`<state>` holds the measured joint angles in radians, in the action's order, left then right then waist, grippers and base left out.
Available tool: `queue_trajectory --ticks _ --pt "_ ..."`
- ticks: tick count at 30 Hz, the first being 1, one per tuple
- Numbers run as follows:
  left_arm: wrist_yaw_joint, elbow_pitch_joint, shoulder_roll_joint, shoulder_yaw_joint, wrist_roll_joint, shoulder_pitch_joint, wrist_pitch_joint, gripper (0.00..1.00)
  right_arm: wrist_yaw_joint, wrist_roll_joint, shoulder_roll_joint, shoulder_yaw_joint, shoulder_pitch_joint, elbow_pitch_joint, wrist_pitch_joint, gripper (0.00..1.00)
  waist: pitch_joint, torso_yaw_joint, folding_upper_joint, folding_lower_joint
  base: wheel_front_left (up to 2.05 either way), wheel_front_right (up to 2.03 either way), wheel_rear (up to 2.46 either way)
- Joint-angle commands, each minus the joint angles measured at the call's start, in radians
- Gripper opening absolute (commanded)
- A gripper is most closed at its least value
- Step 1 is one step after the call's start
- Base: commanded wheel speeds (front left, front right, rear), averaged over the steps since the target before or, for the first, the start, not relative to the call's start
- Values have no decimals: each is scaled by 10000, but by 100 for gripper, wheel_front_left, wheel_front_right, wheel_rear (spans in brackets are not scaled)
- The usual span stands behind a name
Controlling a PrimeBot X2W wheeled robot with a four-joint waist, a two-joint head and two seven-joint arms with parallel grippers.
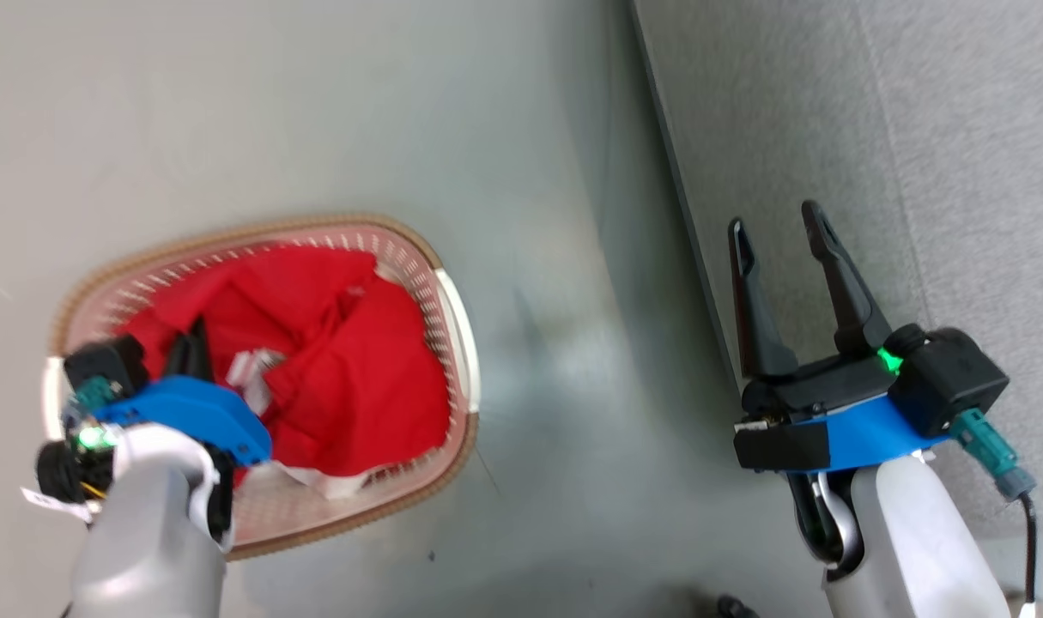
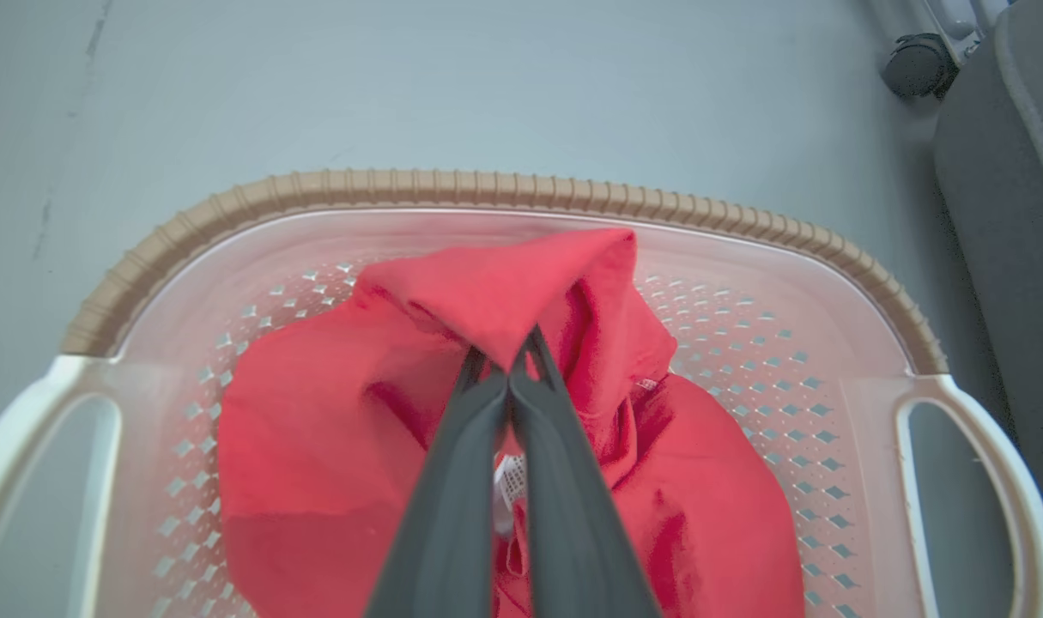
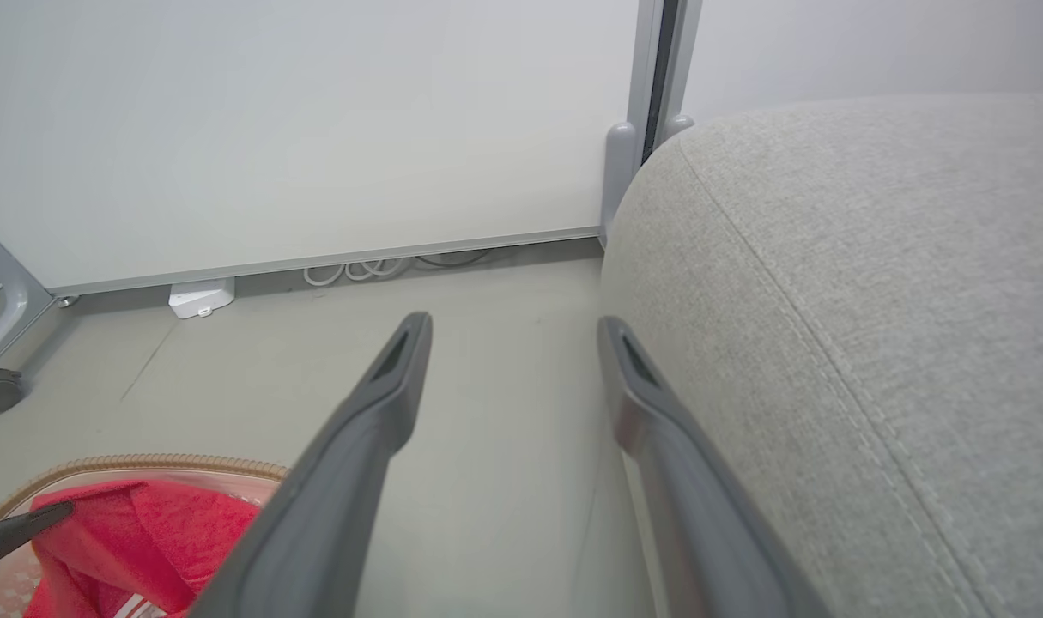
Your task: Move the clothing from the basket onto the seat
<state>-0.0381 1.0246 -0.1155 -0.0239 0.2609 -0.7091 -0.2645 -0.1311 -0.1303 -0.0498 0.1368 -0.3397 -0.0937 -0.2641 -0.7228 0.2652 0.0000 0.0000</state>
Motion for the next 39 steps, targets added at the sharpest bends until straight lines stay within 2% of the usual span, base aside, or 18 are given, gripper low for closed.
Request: queue_trajectory --ticks 1,12,20,32,39 --pt "-97 33 26 105 -103 306 1 0 8 137 -11 -51 202 -151 -6 100 1154 -426 0 0 0 0 0" --pt "-683 -646 498 1086 -589 1409 -1 0 8 667 -14 -174 990 -1129 20 100 4021 -1480 0 0 0 0 0" --pt "-866 -1814 625 2078 -505 1627 -2 0 7 801 -13 -277 1541 -1366 261 100 5587 -2074 0 0 0 0 0" --pt "-931 -3115 636 4897 1477 897 101 0 7 596 -11 -134 2307 -1409 628 100 7121 -2353 0 0 0 0 0" --pt "-841 -3579 636 6332 2704 183 590 0 7 502 -13 89 2434 -1360 777 100 7393 -2241 0 0 0 0 0"
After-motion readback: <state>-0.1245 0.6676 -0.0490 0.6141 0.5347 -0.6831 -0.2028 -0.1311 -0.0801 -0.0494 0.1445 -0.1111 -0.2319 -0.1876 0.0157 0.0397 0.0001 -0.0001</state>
